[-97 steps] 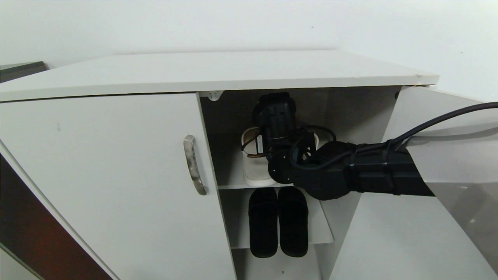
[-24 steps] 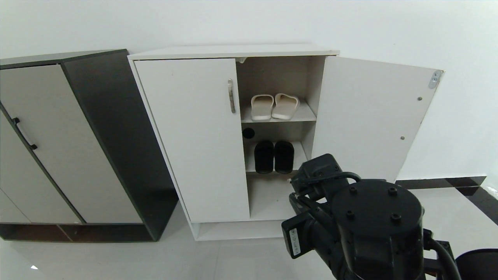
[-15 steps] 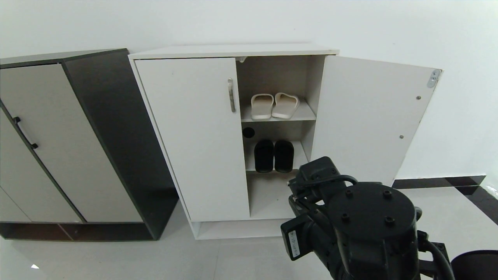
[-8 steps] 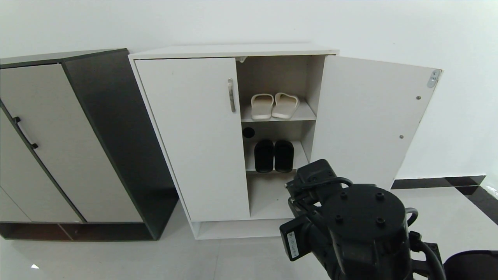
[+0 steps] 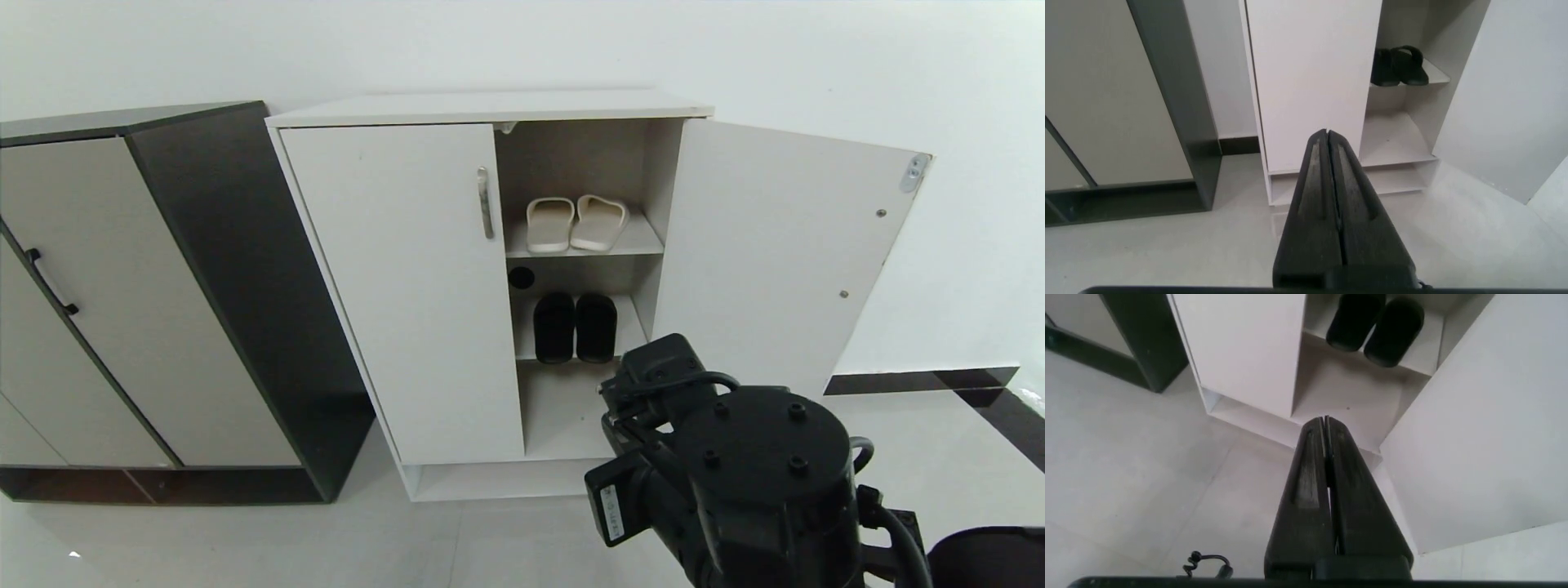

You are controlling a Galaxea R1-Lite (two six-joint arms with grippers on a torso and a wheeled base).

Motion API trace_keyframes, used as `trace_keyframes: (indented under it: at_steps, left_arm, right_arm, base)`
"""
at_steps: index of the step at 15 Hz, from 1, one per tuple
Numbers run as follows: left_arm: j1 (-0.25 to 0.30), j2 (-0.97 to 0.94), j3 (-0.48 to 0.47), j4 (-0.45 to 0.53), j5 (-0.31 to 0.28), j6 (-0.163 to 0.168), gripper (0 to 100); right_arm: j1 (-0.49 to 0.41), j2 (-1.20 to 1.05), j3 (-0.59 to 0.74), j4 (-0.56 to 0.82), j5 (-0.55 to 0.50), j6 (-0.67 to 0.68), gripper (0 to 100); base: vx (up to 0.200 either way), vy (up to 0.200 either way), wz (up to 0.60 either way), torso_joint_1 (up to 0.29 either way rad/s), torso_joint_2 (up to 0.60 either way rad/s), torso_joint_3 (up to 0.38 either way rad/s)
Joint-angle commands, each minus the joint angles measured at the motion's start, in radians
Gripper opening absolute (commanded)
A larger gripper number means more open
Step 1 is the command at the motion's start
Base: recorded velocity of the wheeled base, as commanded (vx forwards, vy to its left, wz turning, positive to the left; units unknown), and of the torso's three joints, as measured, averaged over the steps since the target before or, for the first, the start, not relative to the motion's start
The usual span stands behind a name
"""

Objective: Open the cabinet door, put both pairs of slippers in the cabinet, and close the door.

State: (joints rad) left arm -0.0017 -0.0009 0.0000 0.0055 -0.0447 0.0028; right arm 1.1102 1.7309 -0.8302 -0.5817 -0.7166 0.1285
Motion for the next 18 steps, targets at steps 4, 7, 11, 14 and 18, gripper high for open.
trace_keyframes:
  at_steps: [4, 7, 11, 14, 18]
  left_arm:
    - [0.0, 0.001, 0.0, -0.002, 0.0, -0.001, 0]
    - [0.0, 0.002, 0.0, -0.002, 0.0, -0.001, 0]
    - [0.0, 0.001, 0.0, -0.002, 0.0, -0.001, 0]
    - [0.0, 0.001, 0.0, -0.002, 0.0, -0.001, 0]
    - [0.0, 0.001, 0.0, -0.002, 0.0, -0.001, 0]
  right_arm:
    - [-0.009, -0.001, 0.006, 0.0, -0.001, 0.0, 0]
    - [-0.01, 0.001, 0.006, 0.0, -0.001, -0.001, 0]
    - [-0.012, 0.003, 0.008, 0.0, -0.001, -0.001, 0]
    - [-0.016, 0.006, 0.008, 0.0, -0.001, -0.001, 0]
    - [-0.021, 0.018, 0.008, 0.0, -0.001, -0.001, 0]
  base:
    - [0.0, 0.0, 0.0, 0.039, -0.44, -0.363]
    - [0.0, 0.0, 0.0, 0.115, -0.48, -0.343]
    - [0.0, 0.0, 0.0, 0.137, -0.46, -0.323]
    - [0.0, 0.0, 0.0, 0.163, -0.48, -0.317]
    - [0.0, 0.0, 0.0, 0.189, -0.5, -0.314]
